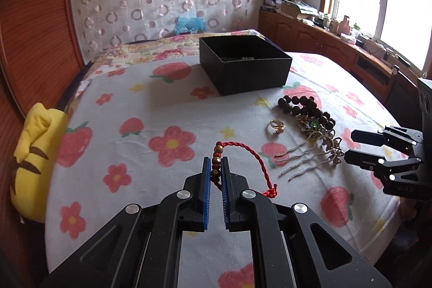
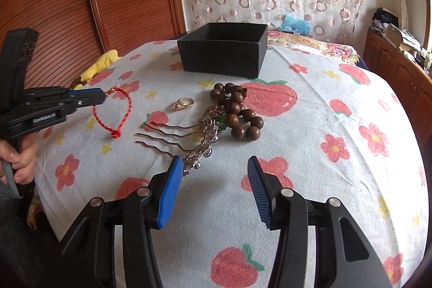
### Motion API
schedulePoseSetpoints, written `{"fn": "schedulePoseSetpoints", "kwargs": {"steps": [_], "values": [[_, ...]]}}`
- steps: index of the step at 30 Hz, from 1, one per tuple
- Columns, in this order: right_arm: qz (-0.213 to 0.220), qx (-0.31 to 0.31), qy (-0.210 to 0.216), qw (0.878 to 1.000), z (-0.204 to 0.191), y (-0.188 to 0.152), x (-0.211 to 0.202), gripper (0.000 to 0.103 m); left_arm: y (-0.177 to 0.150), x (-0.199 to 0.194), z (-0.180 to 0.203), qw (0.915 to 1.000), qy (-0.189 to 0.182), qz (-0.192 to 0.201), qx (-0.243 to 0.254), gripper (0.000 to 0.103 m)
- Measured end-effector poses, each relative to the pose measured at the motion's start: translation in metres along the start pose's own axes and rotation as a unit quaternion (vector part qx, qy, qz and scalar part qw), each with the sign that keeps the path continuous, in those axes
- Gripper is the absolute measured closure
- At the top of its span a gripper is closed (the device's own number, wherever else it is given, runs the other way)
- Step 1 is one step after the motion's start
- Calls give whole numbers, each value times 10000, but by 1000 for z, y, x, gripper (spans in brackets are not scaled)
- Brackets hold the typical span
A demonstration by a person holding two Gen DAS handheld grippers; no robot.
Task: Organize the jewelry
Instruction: 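Grasp the red string bracelet with the left tool and lift it, then grasp the silver hair comb with the right tool while the left tool holds the red bracelet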
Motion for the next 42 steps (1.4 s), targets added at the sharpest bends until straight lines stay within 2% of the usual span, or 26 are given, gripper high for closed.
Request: {"fn": "schedulePoseSetpoints", "kwargs": {"steps": [9, 15, 20, 27, 31, 36, 42], "values": [[-208, -62, 69, 9997, -4, -1, 7, 51, -12, -2, -13, 9998, -18, 48, -185, 97], [-282, -18, 122, 9995, -3, 12, 15, 51, -20, 3, -19, 9997, 9, 31, -260, 97], [-404, 87, 164, 9990, 1, 18, 27, 51, -20, 1, -17, 9998, 65, 114, -157, 97], [-529, 160, 241, 9982, 2, 21, 39, 59, -22, 2, -11, 9998, 129, 140, -36, 97], [-560, 78, 114, 9983, 0, 23, 42, 63, -22, 2, -10, 9998, 158, 142, 11, 96], [-556, 97, 174, 9983, -2, 22, 40, 79, -23, 2, -9, 9998, 147, 106, 2, 96], [-398, 153, 338, 9985, -5, 24, 34, 85, -23, 3, -9, 9999, 134, 107, -19, 96]]}}
Point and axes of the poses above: each gripper's, at about its wrist camera, not at the fingertips, and x roughly the way its jaws point, z to its right, y to its top, the point moved 7 cm from there along x, roughly the way its jaws point, and after that the axes turned 10 degrees about y, right-handed, at the moved point
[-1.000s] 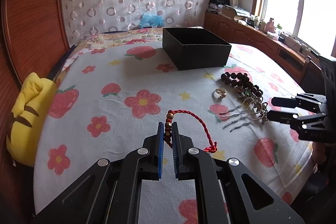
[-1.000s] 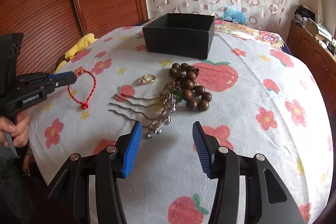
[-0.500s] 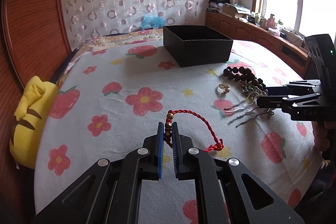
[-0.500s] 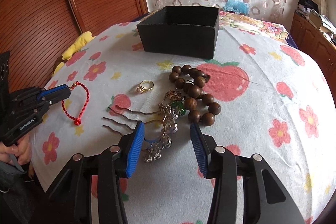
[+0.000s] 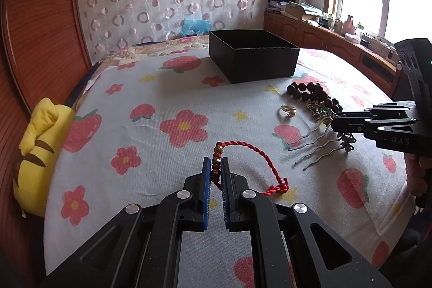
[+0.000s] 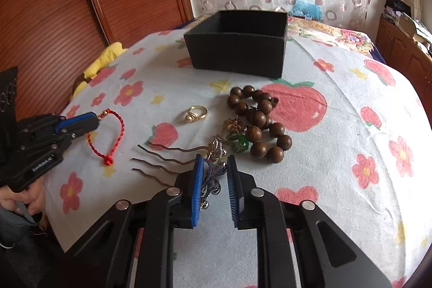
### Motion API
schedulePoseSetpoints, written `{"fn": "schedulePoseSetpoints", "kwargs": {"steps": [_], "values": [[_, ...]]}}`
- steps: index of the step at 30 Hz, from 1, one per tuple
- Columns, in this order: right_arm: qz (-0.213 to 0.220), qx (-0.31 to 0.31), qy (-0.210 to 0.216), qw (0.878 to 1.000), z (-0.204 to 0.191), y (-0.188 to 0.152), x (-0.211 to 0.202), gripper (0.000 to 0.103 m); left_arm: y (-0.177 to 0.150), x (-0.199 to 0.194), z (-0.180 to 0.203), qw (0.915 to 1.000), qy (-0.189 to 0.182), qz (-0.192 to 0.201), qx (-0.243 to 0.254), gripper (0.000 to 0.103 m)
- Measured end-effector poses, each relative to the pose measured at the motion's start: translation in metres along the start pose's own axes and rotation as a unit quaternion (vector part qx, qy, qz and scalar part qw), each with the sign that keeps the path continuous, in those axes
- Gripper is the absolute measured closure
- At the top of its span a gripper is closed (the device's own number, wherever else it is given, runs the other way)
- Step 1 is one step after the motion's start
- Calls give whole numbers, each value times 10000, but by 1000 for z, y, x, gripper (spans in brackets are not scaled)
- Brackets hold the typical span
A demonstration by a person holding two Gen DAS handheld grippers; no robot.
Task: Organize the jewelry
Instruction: 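Grasp the silver hair comb with the right tool while the left tool holds the red bracelet, then carry the comb and red bracelet into the black box and open both tools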
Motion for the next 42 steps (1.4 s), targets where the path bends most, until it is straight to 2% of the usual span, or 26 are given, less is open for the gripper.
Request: {"fn": "schedulePoseSetpoints", "kwargs": {"steps": [6, 16, 25, 35, 42], "values": [[311, -163, -4, 9994, -10, 12, -16, 89, 1, 1, -1, 10000, -18, 11, -65, 96], [445, -623, -66, 9970, -25, 33, -29, 92, 6, -4, -8, 9996, -94, 72, -244, 97], [625, -946, -195, 9934, -27, 61, -43, 93, 33, -26, -10, 9986, -81, 453, -247, 96], [1064, -986, -383, 9887, -6, 116, -56, 92, 72, -27, -1, 9964, -93, 839, -110, 96], [1117, -714, -458, 9901, 28, 156, -37, 92, 99, -18, 2, 9951, -109, 973, -103, 97]]}}
Point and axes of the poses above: each gripper's, at about its wrist camera, not at the fingertips, and x roughly the way its jaws point, z to its right, y to its top, the point moved 7 cm from there along x, roughly the way its jaws point, and after that the axes turned 10 degrees about y, right-handed, at the moved point
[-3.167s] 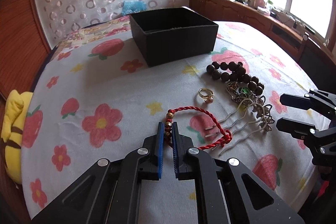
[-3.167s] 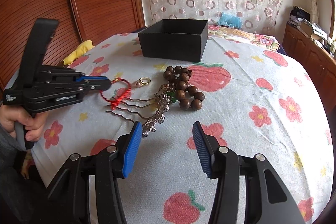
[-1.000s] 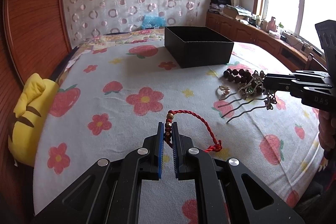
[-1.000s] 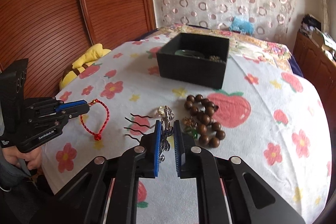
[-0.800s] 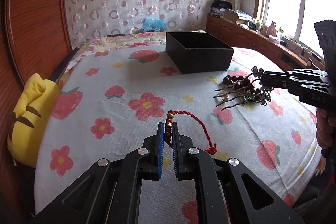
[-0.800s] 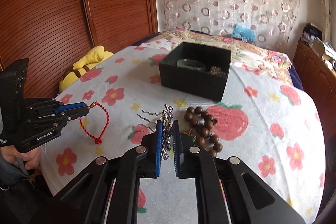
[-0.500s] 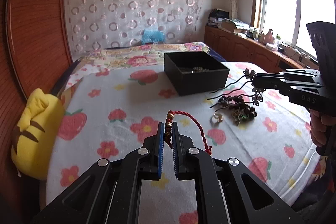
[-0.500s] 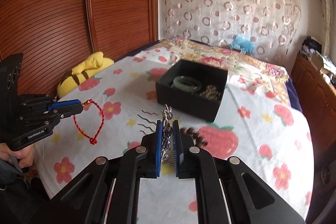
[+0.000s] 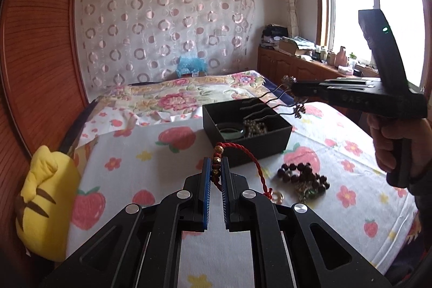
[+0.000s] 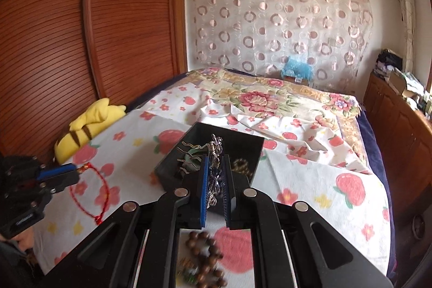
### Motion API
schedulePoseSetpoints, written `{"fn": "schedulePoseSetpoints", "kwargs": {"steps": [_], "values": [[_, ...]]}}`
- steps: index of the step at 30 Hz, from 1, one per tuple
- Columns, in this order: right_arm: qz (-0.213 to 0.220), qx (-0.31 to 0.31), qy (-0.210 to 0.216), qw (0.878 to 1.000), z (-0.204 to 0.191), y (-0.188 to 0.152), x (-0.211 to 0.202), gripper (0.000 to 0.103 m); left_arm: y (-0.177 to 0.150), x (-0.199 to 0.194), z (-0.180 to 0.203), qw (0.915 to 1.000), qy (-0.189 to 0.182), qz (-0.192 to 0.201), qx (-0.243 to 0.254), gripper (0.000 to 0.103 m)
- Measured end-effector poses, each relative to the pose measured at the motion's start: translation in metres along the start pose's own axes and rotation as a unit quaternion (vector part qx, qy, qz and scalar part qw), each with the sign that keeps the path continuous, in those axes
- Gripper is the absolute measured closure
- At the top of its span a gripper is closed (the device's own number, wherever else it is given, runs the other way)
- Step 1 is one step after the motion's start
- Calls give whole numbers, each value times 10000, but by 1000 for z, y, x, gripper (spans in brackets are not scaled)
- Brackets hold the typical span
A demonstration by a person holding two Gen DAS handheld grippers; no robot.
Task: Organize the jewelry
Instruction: 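Carry the comb and red bracelet into the black box and open both tools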
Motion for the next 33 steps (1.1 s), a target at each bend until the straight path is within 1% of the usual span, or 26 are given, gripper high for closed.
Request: {"fn": "schedulePoseSetpoints", "kwargs": {"steps": [4, 7, 12, 14, 17, 18, 22, 26, 33], "values": [[-177, 164, -14, 9997, 16, 1, 27, 92, 15, 12, -2, 10000, 47, 43, -25, 96], [-318, 335, 145, 9988, 22, -3, 44, 92, 26, 21, -2, 9999, 81, 64, -45, 96], [-569, 367, 310, 9972, 21, -13, 65, 92, 42, 38, 2, 9999, 101, 58, -34, 97], [-603, 340, 286, 9972, 22, -15, 69, 91, 46, 44, 5, 9999, 99, 48, -27, 97], [-585, 340, 263, 9974, 24, -16, 68, 78, 51, 55, 12, 10000, 92, -1, 17, 97], [-543, 346, 261, 9976, 24, -17, 65, 77, 52, 59, 14, 9999, 97, -15, 33, 96], [-483, 339, 154, 9981, 31, -24, 53, 76, 58, 70, 23, 9999, 87, -37, 69, 96], [-498, 313, 44, 9983, 37, -39, 39, 76, 61, 83, 33, 9999, 92, -82, 121, 97], [-523, 434, 10, 9977, 51, -63, 22, 76, 65, 106, 50, 9995, 80, -228, 181, 97]]}}
Point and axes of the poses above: each gripper's, at about its wrist camera, not at the fingertips, and x roughly the way its jaws point, z to its right, y to its top, the point moved 7 cm from there along x, roughly the way its jaws point, and after that the axes turned 10 degrees about y, right-handed, at the moved point
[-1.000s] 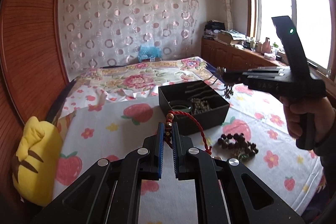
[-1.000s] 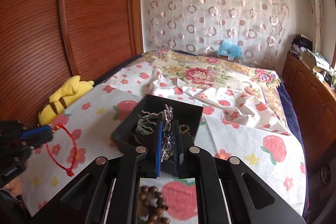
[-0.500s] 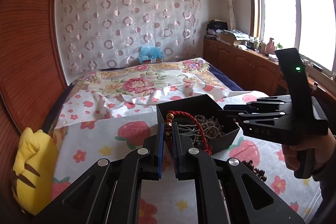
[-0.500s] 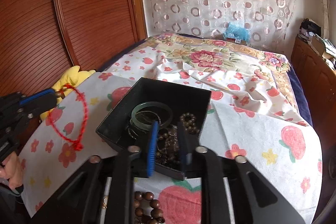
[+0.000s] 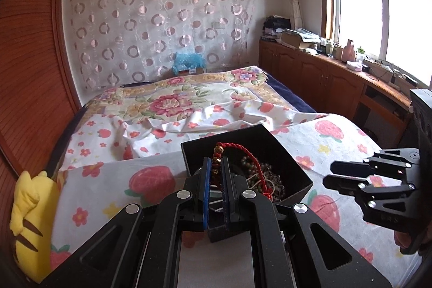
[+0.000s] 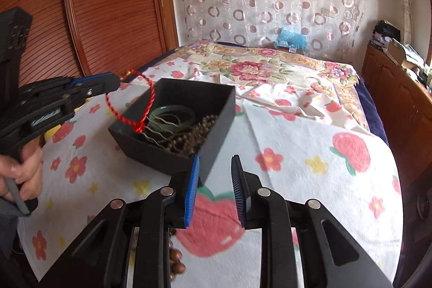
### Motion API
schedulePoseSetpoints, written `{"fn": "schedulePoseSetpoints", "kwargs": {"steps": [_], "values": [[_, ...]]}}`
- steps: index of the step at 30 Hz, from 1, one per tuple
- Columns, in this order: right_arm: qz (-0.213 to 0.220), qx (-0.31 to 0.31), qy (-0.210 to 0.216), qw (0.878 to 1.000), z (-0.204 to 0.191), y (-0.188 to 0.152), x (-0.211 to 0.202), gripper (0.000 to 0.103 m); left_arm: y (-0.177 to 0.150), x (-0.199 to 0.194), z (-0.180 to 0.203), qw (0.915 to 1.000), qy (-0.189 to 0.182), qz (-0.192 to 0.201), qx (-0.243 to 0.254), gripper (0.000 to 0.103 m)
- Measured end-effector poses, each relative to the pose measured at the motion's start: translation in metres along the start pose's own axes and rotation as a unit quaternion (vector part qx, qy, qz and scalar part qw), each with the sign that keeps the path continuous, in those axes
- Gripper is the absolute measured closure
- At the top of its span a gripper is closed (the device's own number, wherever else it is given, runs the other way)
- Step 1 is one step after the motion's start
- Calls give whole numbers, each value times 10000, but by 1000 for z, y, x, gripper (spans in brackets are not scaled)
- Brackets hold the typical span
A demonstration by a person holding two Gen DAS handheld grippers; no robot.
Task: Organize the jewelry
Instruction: 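Carry the comb and red bracelet into the black box and open both tools, then grasp the wooden bead bracelet with the right tool while the left tool grasps the gold ring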
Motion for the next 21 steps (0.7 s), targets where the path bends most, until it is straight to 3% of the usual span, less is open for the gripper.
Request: {"fn": "schedulePoseSetpoints", "kwargs": {"steps": [15, 17, 19, 21], "values": [[-115, 35, 75, 9999, 1, -32, -12, 73, 8, 26, 19, 9997, 133, -104, 183, 95], [-105, 76, 137, 9998, -1, -33, -14, 70, 5, 29, 18, 9997, 91, -162, 162, 85], [-92, 58, 163, 9998, -4, -35, -15, 70, 1, 28, 17, 9997, 65, -150, 167, 65], [-100, 32, 175, 9998, -6, -36, -17, 70, -4, 24, 16, 9997, 65, -122, 216, 64]]}}
Point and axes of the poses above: each gripper's, at about its wrist camera, not at the fingertips, and x roughly the way its jaws point, z to its right, y to its top, the point moved 7 cm from there along x, roughly the way its jaws point, and after that the axes turned 10 degrees about y, right-handed, at the moved point
